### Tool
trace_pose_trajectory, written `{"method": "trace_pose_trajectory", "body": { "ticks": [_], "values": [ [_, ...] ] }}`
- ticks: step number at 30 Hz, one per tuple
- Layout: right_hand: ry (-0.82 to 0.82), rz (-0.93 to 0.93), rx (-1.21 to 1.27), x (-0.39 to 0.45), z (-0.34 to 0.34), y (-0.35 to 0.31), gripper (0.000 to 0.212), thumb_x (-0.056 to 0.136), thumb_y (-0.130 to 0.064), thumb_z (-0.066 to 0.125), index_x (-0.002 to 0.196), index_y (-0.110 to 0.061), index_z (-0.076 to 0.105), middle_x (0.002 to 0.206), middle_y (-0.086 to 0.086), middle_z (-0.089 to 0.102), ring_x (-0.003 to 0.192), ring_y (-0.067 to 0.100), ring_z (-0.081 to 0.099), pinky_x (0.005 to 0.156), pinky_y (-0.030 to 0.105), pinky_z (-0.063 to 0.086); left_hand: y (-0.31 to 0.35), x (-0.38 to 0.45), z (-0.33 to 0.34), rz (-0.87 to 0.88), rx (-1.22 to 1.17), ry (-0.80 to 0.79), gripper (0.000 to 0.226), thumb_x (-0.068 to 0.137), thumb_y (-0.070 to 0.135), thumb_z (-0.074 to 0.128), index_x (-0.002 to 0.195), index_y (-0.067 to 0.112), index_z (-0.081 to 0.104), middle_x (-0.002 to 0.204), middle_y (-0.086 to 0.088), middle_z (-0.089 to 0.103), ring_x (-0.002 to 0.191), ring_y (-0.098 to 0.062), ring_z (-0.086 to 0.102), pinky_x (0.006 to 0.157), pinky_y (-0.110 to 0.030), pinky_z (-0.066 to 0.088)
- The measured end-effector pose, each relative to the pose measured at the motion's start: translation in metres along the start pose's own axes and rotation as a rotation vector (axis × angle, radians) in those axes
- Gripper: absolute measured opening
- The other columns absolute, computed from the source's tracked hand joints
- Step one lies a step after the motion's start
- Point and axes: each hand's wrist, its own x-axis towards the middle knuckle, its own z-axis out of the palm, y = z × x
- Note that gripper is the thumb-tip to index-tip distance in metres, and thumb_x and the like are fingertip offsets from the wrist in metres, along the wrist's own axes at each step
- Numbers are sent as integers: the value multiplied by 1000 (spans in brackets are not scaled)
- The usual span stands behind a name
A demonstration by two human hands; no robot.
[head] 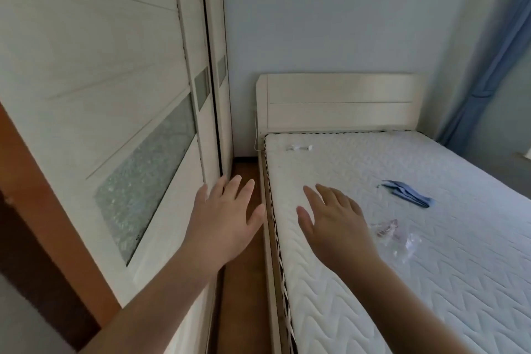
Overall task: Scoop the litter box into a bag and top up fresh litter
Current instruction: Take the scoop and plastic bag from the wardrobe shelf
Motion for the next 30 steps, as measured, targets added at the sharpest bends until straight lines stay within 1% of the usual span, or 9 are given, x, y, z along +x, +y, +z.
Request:
{"method": "trace_pose_trajectory", "body": {
  "ticks": [4, 9, 13, 16, 20, 24, 27, 30],
  "values": [
    [12, -93, 33, 32, 13, -15, 57, 97, -51, 18, 147, -26, 29, 151, -1, 36, 140, 18, 30, 114, 37, 22, -20, 5, 2, -87, 46, -15, 73, 87, 59, -3, 154, 33, 12, 162, 4, 17, 149, -19, 9, 120, -47, 8],
    [-6, -229, 122, 73, 33, -31, 56, 98, -51, 18, 148, -27, 28, 151, -2, 35, 141, 18, 27, 115, 38, 21, -41, 3, 7, -211, 96, -19, 69, 93, 58, 4, 155, 29, 12, 163, 1, 12, 150, -21, 2, 120, -43, 1],
    [-32, -392, 195, 104, 49, -53, 56, 98, -51, 18, 148, -28, 26, 152, -3, 34, 141, 17, 27, 115, 38, 21, -53, -5, 9, -358, 150, -37, 71, 91, 59, 1, 155, 29, 11, 163, 1, 11, 150, -21, 2, 120, -42, 0],
    [-47, -533, 241, 121, 56, -70, 56, 98, -51, 17, 148, -28, 24, 152, -2, 34, 141, 18, 27, 114, 38, 22, -60, -13, 10, -464, 181, -42, 67, 95, 59, 8, 155, 29, 12, 163, 1, 13, 149, -21, 4, 120, -42, 1],
    [-87, -652, 301, 135, 67, -90, 56, 99, -50, 18, 149, -27, 21, 155, -1, 29, 143, 19, 25, 115, 39, 21, -60, -23, 13, -579, 211, -47, 66, 95, 59, 9, 155, 30, 13, 163, 1, 14, 150, -20, 4, 120, -41, 2],
    [-131, -747, 355, 142, 76, -115, 56, 100, -48, 20, 151, -25, 20, 156, -1, 27, 142, 18, 24, 114, 38, 20, -59, -39, 15, -651, 237, -60, 68, 93, 60, 3, 154, 31, 12, 162, 2, 16, 150, -20, 6, 121, -40, 3],
    [-158, -817, 440, 142, 80, -141, 56, 100, -46, 23, 151, -23, 18, 156, -1, 27, 141, 17, 26, 113, 37, 22, -60, -51, 15, -677, 238, -67, 66, 94, 60, 8, 154, 32, 12, 163, 2, 15, 150, -20, 5, 120, -39, 1],
    [-251, -899, 577, 142, 82, -170, 57, 101, -43, 26, 152, -22, 12, 159, 0, 20, 144, 18, 21, 113, 37, 22, -61, -59, 12, -683, 231, -50, 67, 93, 61, 7, 154, 34, 11, 163, 4, 14, 150, -18, 4, 119, -35, 0]
  ]
}}
